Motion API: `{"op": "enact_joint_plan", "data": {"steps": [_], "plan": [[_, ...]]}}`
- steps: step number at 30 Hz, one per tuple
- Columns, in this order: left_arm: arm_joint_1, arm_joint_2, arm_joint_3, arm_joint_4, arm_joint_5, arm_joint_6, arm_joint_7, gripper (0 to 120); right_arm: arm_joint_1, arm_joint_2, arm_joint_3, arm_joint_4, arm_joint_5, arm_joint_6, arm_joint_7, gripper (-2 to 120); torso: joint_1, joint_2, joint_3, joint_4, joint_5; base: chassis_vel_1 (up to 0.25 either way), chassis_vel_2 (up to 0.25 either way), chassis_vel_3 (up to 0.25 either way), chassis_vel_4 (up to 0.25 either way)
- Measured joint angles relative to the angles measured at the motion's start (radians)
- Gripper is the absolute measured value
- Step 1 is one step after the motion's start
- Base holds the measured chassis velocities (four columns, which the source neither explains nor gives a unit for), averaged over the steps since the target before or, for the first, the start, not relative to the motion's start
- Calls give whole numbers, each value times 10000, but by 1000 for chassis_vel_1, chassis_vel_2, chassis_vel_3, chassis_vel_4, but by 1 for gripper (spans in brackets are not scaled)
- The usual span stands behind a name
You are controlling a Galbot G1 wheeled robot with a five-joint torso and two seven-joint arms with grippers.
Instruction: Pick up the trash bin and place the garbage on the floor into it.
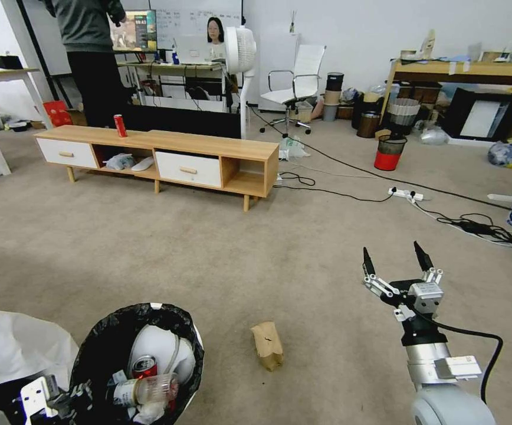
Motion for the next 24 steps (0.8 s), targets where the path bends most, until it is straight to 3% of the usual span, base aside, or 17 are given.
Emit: {"op": "enact_joint_plan", "data": {"steps": [24], "plan": [[-114, 40, 13, 93, 8, -14, 18, 2, 100, 24, -12, -241, -159, -29, 11, 100, -1, 0, 0, 0, 0, 0, 0, 0, 0]]}}
